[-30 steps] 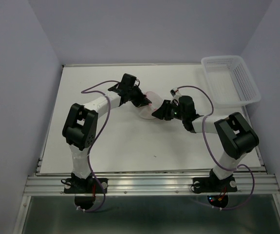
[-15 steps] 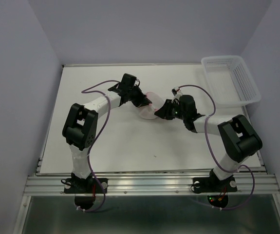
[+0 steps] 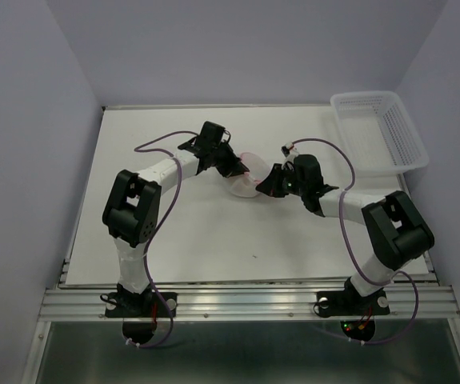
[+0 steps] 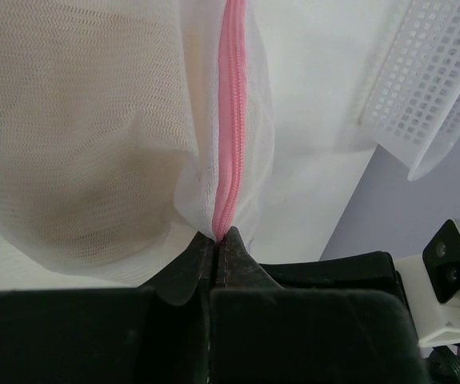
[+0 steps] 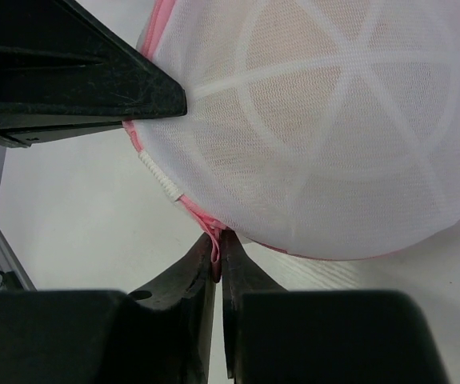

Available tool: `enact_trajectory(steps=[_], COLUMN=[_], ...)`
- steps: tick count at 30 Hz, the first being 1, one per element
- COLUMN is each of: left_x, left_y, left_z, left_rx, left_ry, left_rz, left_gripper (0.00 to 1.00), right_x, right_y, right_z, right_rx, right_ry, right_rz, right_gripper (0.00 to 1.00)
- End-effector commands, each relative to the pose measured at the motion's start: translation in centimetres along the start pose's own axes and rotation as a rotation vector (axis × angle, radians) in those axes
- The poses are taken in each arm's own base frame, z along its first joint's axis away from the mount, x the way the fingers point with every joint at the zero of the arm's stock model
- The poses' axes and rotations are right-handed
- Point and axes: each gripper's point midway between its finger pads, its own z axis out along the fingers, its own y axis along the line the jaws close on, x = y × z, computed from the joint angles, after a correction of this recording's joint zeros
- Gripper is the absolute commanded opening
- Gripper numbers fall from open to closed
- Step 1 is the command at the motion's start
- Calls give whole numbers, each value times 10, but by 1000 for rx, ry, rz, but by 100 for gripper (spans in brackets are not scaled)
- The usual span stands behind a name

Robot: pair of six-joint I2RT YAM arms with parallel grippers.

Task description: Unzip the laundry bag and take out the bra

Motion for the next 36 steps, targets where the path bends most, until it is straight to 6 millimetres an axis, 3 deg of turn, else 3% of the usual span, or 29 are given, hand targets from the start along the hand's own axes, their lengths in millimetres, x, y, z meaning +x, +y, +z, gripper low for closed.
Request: enact_trajectory(steps=[1,10,14,18,22,26,28,29,31,33,36], left_x=[-12,-38,-45,-41,-22,-23,-30,-31,-31,-32,-28], left_y=[-19,-27,-22,-18,-19,-15,-17,-21,-30,-33,-34], left_z=[-25,-34,-38,-36,-27,-23,-27,-30,-39,-45,-60], left_rx=[28,-23,-15,24,109,91,65,74,103,105,107], left_ry=[-51,-123,-109,-37,85,99,76,67,46,28,2], left_rz=[92,291,320,376,403,427,436,443,455,455,453], left_gripper=[0,0,0,0,0,0,23,47,79,99,99], right_x=[-19,-7,11,20,20,9,7,5,-1,-5,-2], right_y=[8,-4,-21,-39,-39,-41,-37,-27,-17,-7,3], right_z=[-8,-15,-15,-15,-11,-5,-4,-6,-7,-10,-13], right_rx=[23,81,138,180,165,180,169,123,85,51,9], right_ry=[-50,38,93,115,123,102,106,111,91,87,103], right_rz=[-63,-133,-125,-94,-105,-133,-134,-141,-147,-146,-108], right_gripper=[10,1,1,1,1,1,1,1,1,1,1])
